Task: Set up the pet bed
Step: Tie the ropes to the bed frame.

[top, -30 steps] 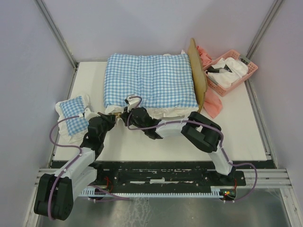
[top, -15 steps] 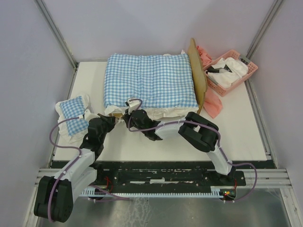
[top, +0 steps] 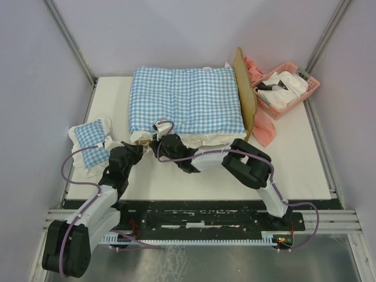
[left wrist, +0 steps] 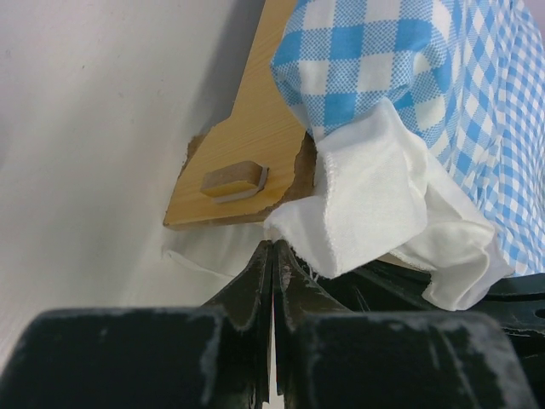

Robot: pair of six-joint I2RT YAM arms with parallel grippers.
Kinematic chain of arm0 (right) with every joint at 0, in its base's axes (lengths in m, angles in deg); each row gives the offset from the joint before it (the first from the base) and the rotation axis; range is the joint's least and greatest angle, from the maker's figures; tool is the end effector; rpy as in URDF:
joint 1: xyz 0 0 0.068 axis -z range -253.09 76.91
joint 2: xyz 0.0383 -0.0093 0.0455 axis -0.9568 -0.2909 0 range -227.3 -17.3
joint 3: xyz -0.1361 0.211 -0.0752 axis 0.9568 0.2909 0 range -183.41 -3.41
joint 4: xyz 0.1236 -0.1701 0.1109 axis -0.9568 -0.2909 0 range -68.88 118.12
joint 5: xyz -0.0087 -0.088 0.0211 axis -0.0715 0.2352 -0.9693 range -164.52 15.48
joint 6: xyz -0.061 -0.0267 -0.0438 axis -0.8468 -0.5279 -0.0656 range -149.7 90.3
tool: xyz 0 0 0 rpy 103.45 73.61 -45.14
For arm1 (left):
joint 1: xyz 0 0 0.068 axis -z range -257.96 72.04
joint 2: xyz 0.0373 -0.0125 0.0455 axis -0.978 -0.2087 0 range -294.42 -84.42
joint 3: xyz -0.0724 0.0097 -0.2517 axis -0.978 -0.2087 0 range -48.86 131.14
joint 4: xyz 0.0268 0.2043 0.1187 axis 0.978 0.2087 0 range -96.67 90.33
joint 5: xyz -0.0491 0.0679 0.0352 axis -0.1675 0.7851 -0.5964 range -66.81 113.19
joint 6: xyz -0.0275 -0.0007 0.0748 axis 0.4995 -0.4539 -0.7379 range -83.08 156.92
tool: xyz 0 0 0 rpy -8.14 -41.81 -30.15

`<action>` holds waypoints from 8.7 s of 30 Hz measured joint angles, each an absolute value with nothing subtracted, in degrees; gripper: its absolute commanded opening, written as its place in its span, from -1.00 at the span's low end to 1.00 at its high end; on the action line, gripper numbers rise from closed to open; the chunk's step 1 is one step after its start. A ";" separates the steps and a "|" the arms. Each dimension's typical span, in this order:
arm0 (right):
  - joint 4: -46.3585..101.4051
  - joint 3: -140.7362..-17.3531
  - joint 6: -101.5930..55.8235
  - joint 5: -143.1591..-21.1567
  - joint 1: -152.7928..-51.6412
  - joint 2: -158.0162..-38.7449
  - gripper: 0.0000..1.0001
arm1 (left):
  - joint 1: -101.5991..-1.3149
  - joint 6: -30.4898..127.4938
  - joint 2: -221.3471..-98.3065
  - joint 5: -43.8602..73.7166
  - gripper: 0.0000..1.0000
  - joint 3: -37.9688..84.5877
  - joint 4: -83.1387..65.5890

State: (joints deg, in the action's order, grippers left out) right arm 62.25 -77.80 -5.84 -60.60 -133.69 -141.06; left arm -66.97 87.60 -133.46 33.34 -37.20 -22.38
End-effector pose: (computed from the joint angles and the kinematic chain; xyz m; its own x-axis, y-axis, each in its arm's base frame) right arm 0.2523 0.4141 0.1592 -0.4140 0.0651 -0.9080 -0.6170 0.7133 0.3324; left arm 0.1953 -0.0255 0.1666 -0.2504 -0.7271 -0.6393 -0.2635 0.6866 -0.6777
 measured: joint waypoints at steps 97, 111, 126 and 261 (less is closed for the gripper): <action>47.54 -85.73 -58.65 -86.68 -130.83 -142.77 -0.96 | -66.97 87.58 -129.50 33.06 -0.95 -37.44 -18.90; 46.90 -87.77 -58.47 -89.08 -130.83 -142.94 -0.96 | -66.97 87.66 -129.37 33.06 -0.65 -37.44 -18.64; 45.59 -91.53 -58.45 -90.79 -130.83 -146.09 -0.96 | -66.97 95.20 -122.09 40.25 -0.19 -32.72 -1.83; 56.52 -90.91 -135.13 -74.68 -137.54 -156.78 -0.96 | -72.55 117.67 -137.68 37.95 -0.95 -28.78 -6.75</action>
State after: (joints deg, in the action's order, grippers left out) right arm 56.52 -90.91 -135.13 -74.68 -137.54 -156.78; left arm -72.55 117.67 -137.68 37.95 -28.78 -6.75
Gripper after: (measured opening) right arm 0.025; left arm 0.034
